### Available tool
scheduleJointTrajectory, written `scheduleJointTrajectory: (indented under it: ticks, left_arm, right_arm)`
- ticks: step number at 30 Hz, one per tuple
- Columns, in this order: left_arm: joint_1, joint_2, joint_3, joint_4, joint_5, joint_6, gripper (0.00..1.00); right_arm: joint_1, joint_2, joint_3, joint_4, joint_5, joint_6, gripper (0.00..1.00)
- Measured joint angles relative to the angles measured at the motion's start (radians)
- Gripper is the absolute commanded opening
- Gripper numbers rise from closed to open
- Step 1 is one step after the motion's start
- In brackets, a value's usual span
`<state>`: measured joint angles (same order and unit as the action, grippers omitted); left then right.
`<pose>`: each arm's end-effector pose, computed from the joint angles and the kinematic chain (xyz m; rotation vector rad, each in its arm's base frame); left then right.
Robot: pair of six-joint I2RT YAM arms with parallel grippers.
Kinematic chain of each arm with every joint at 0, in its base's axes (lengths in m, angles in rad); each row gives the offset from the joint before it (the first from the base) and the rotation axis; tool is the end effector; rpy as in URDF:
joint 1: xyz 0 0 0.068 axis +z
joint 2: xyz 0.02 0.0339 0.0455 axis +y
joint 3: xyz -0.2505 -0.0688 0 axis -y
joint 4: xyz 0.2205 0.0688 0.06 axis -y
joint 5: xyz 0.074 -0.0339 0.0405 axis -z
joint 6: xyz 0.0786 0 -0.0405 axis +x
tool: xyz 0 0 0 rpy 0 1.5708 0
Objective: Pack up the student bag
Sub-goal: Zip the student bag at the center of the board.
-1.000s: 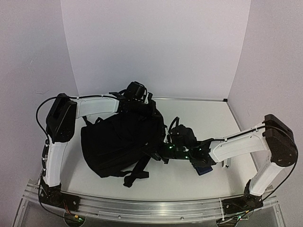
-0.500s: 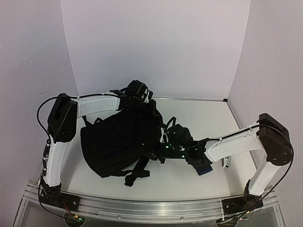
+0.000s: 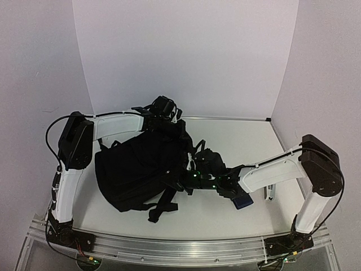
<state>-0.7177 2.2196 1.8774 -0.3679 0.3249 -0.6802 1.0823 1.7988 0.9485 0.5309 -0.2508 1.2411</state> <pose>0.3691 -0.3555 0.1988 0.2330 2.4758 -1.0435 0.1751 0.3710 0.1843 -0.0267 2.3353 1.6585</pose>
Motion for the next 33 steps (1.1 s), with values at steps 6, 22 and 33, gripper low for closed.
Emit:
scheduleJointTrajectory:
  ticks: [6,22,33]
  left_arm:
    - [0.021,0.000,0.000,0.023,-0.012,0.013,0.35]
    - [0.156,-0.385,-0.219,-0.080,-0.081,0.209,0.95]
    - [0.588,-0.453,-0.579,-0.104,0.043,0.204,0.96]
  right_arm:
    - [0.037,-0.056,-0.004,-0.055,0.031,-0.025,0.56]
    - [-0.077,-0.323,-0.029,-0.401,0.241,-0.137,0.81]
    - [-0.120,-0.140,0.038,-0.412,0.144,-0.221,0.79]
